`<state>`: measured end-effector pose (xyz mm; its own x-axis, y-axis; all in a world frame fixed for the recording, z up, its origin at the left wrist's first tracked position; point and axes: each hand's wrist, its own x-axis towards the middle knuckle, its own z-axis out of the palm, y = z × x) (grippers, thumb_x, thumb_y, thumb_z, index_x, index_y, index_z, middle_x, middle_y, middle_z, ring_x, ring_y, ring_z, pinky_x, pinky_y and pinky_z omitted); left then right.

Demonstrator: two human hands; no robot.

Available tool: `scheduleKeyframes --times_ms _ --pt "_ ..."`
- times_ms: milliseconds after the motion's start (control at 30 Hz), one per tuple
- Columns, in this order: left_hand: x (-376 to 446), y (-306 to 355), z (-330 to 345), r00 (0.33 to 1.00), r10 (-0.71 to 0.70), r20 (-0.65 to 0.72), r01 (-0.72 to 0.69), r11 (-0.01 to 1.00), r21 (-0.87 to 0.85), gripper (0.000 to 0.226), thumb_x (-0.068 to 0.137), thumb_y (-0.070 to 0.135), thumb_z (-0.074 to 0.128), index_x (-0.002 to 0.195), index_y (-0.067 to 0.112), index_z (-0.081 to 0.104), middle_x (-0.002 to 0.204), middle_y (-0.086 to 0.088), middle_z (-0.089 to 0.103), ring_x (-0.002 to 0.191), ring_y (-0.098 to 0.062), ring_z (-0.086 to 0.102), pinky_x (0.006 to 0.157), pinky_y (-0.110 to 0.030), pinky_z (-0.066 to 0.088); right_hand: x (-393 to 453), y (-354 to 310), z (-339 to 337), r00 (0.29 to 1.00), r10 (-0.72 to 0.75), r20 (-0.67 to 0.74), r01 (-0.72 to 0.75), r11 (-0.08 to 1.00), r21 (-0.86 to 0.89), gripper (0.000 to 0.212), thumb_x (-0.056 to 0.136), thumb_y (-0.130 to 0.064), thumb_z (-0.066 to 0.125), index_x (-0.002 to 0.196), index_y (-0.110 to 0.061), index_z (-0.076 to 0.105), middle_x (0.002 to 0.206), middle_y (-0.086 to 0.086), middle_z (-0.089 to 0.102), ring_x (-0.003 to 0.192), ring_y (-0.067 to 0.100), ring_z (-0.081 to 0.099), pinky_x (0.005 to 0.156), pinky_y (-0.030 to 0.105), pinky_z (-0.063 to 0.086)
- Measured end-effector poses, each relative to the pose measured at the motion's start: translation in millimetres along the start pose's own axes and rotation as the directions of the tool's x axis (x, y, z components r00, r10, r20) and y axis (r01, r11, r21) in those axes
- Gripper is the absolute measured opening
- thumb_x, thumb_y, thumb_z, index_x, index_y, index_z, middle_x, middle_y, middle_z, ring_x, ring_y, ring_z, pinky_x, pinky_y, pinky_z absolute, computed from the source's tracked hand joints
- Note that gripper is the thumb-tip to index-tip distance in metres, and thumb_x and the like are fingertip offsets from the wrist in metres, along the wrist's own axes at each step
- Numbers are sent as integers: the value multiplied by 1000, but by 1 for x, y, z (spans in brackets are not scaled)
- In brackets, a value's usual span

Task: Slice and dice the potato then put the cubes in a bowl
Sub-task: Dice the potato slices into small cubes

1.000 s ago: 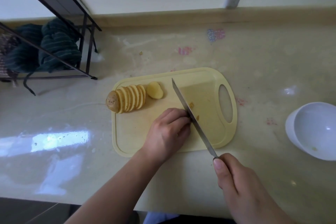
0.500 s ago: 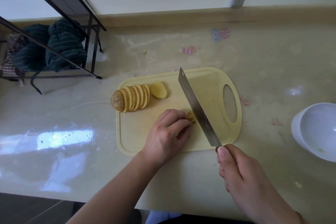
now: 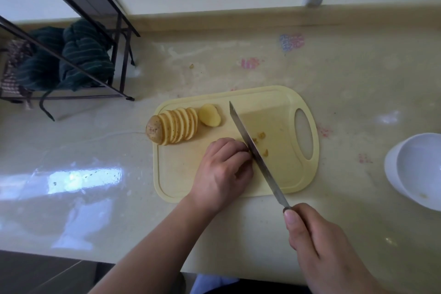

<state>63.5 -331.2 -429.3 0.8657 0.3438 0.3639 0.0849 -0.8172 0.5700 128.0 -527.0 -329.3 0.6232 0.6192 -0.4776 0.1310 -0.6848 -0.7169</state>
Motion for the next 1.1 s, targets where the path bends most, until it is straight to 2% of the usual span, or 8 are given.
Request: scheduleKeyframes --times_ms 133,233,367,467,633,733,967,1100 --pt "1 -1 1 1000 -15 -6 15 1000 -21 5 81 1 78 86 2 77 97 -7 73 89 -29 67 79 -40 53 -1 -1 4 1000 -10 -1 9 999 -32 45 78 -74 17 78 -36 41 72 -10 60 54 9 51 53 20 36" --pt "2 -1 1 1000 -18 -3 18 999 -35 4 82 2 78 86 2 77 98 -8 74 90 -29 67 79 -40 54 5 -4 8 1000 -9 -8 9 1000 -22 44 78 -64 20 72 -25 41 62 -12 57 54 10 50 53 23 36" --pt "3 -1 -2 1000 -8 15 9 999 -35 3 83 4 77 85 3 76 98 -7 74 88 -29 66 77 -41 54 18 -7 14 997 -55 -50 55 998 4 43 82 -61 24 70 -24 42 53 3 51 54 14 50 54 31 37" --pt "4 1 -4 999 -13 40 13 1000 6 7 82 4 78 88 5 76 97 -6 72 85 -27 64 74 -41 53 22 1 11 998 -50 -38 51 998 44 46 86 -66 25 71 -26 42 56 4 51 49 13 46 55 36 39" --pt "4 -1 -7 997 30 67 -33 998 45 6 90 7 76 96 6 78 98 -6 74 82 -27 66 73 -38 55 31 12 -3 997 33 66 -45 981 190 56 80 -71 31 77 -18 46 54 -1 44 46 11 35 48 29 31" --pt "12 -2 -4 993 80 92 -85 995 56 7 92 7 74 97 5 79 98 -7 75 81 -26 66 73 -36 56 43 9 -14 992 62 108 -88 964 252 57 84 -71 32 77 -16 46 58 -1 40 48 12 32 43 24 28" --pt "51 -11 9 985 129 111 -135 990 44 13 89 1 72 100 2 78 99 -11 75 81 -31 68 67 -37 58 79 -5 -37 979 117 169 -179 889 422 58 81 -61 39 82 -3 45 63 7 37 45 16 25 41 24 21" --pt "73 -14 14 988 132 76 -135 990 32 20 91 6 60 98 1 78 98 -13 76 81 -31 69 68 -36 59 96 -9 -46 972 127 197 -210 847 488 56 82 -59 42 82 -3 45 60 8 37 41 15 26 43 25 23"
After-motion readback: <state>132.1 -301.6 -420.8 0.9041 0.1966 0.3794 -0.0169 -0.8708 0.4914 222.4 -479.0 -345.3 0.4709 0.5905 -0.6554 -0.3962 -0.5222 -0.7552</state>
